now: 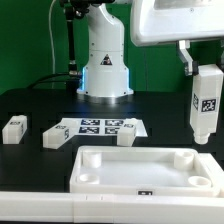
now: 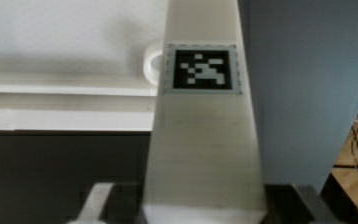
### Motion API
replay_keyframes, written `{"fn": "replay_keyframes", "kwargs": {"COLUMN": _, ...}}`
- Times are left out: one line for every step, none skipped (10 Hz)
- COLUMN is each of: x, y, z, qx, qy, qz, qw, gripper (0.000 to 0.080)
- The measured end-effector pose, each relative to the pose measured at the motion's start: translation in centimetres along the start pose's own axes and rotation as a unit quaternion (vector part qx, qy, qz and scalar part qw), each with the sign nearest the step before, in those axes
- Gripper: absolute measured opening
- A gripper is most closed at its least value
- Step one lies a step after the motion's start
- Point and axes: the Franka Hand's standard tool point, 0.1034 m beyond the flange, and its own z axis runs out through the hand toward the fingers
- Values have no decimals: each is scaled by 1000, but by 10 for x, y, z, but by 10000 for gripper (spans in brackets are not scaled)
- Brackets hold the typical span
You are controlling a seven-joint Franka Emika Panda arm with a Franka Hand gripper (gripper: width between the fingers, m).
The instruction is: Assemble desk
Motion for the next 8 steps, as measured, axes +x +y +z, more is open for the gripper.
{"fn": "replay_keyframes", "kwargs": {"x": -2, "y": 3, "z": 7, "qx": -2, "qy": 9, "qz": -20, "qw": 1000, "gripper": 290}}
{"fn": "replay_keyframes", "kwargs": {"x": -2, "y": 7, "z": 12, "qx": -5, "qy": 9, "qz": -33, "qw": 999, "gripper": 290}}
{"fn": "replay_keyframes", "kwargs": {"x": 1, "y": 11, "z": 14, "qx": -7, "qy": 15, "qz": -41, "qw": 999, "gripper": 290}}
{"fn": "replay_keyframes", "kwargs": {"x": 3, "y": 15, "z": 19, "qx": -10, "qy": 26, "qz": -57, "qw": 998, "gripper": 290}}
{"fn": "replay_keyframes", "kwargs": {"x": 1, "y": 14, "z": 21, "qx": -9, "qy": 22, "qz": -57, "qw": 998, "gripper": 290}}
{"fn": "replay_keyframes", "kwargs": {"x": 1, "y": 14, "z": 20, "qx": -9, "qy": 23, "qz": -57, "qw": 998, "gripper": 290}}
{"fn": "replay_keyframes", "kwargs": {"x": 1, "y": 14, "z": 21, "qx": -10, "qy": 24, "qz": -64, "qw": 998, "gripper": 290}}
{"fn": "replay_keyframes", "kwargs": {"x": 3, "y": 14, "z": 26, "qx": -12, "qy": 29, "qz": -89, "qw": 996, "gripper": 290}}
